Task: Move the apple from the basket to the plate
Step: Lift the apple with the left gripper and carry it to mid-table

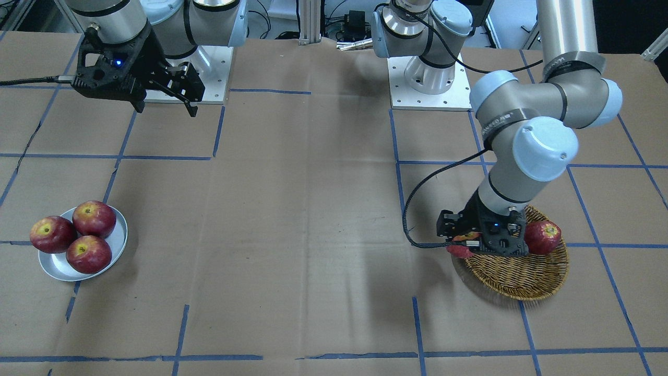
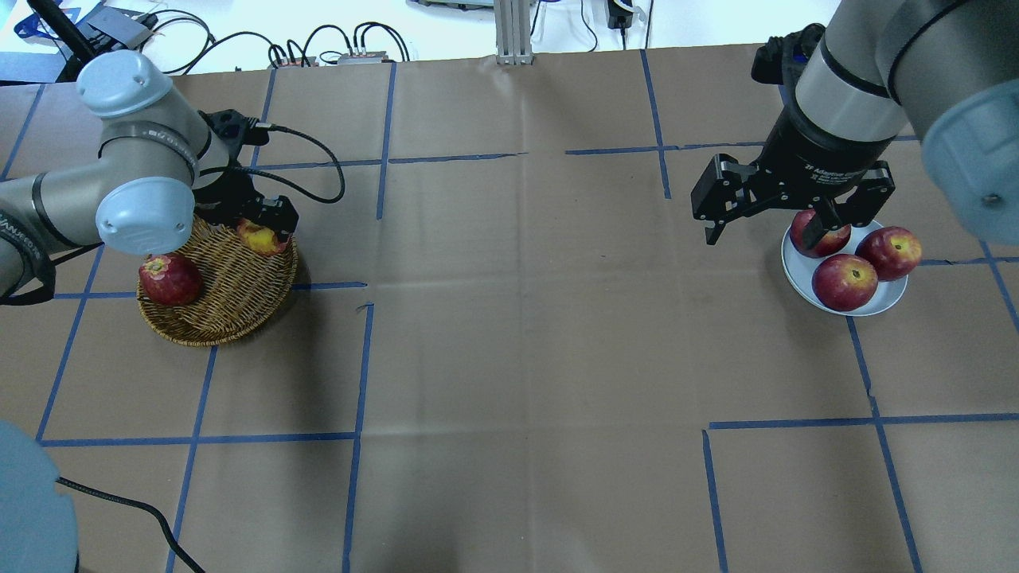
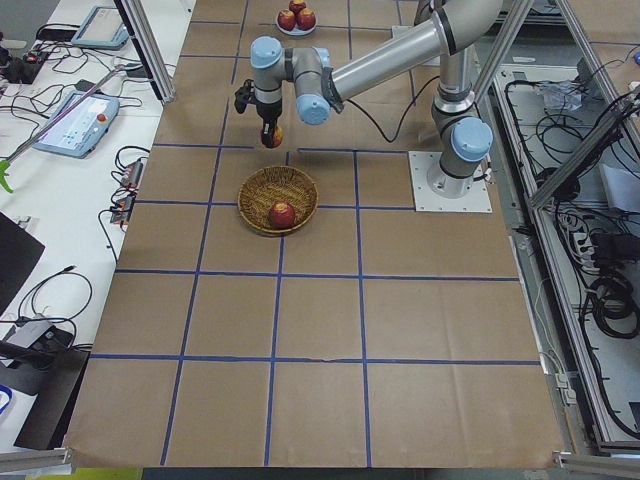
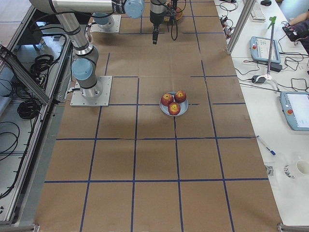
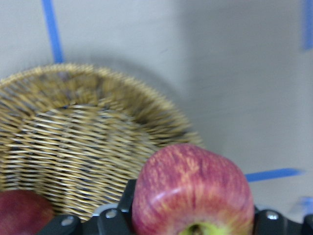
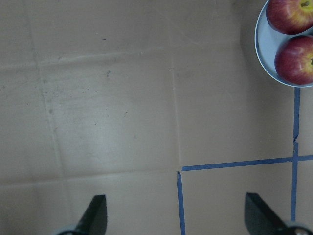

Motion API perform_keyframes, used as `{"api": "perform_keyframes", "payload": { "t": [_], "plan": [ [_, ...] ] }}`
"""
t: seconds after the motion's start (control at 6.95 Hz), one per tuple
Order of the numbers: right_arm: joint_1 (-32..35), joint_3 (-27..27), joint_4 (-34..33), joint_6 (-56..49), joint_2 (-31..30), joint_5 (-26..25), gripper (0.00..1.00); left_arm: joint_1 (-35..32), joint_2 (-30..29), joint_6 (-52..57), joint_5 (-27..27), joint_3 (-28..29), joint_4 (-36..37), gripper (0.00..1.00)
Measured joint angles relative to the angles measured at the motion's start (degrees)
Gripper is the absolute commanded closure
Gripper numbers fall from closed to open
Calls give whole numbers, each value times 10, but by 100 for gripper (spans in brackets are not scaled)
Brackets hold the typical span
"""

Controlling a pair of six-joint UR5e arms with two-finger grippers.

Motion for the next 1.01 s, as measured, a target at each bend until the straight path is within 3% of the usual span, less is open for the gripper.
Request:
{"api": "perform_keyframes", "payload": {
  "t": [0.58,1.01],
  "plan": [
    [0,-1,0,-1,0,-1,0,-205,-119,-246,5,90,-7,39],
    [0,-1,0,-1,0,-1,0,-236,-169,-275,4,104,14,39]
  ]
}}
